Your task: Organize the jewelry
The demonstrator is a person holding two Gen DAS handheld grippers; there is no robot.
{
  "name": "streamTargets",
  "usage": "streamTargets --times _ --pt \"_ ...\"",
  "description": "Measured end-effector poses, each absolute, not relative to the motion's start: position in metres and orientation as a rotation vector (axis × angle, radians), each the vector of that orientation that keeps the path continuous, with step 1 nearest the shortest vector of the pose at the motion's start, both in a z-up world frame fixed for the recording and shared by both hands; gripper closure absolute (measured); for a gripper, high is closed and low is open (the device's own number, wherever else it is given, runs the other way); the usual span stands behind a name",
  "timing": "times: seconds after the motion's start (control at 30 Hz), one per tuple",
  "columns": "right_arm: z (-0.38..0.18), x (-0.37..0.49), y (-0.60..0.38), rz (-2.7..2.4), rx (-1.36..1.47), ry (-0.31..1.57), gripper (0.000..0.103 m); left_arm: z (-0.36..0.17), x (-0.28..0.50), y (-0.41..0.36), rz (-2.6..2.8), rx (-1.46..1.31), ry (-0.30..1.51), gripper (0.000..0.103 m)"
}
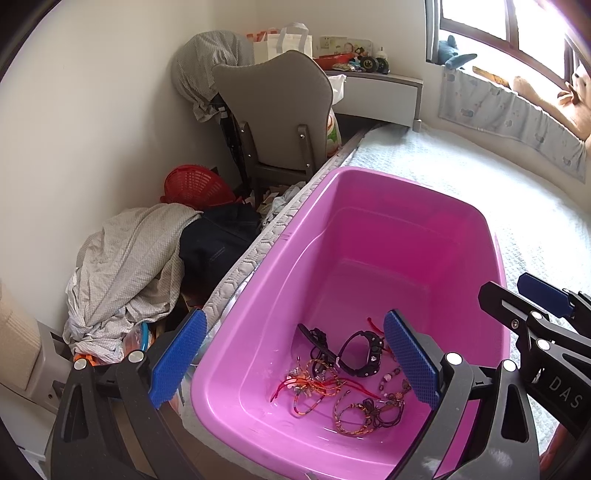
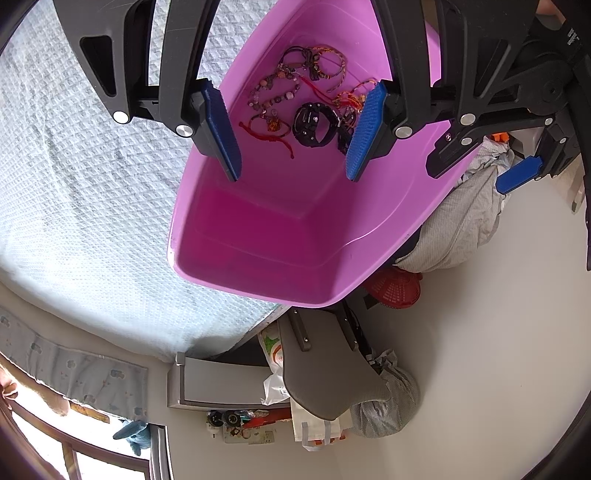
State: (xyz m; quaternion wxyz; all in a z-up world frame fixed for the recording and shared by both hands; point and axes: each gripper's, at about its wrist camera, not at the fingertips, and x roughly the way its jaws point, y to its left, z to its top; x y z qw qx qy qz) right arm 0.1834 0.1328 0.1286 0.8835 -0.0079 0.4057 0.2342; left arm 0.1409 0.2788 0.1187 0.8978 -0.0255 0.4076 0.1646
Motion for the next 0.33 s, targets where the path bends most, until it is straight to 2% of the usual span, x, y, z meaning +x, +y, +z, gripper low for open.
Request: streamTargets --times 0.23,0.33 --pt "0.1252 0.1830 0.1326 0.488 -0.017 0.848 0.046 0.1178 0.1404 0.2815 0.334 -0.074 0.861 0.008" --pt "0.1238 0.1829 0.1315 0.486 -0.014 0.846 0.042 0.1174 0.1411 0.2812 0.338 -0.069 0.863 0.008"
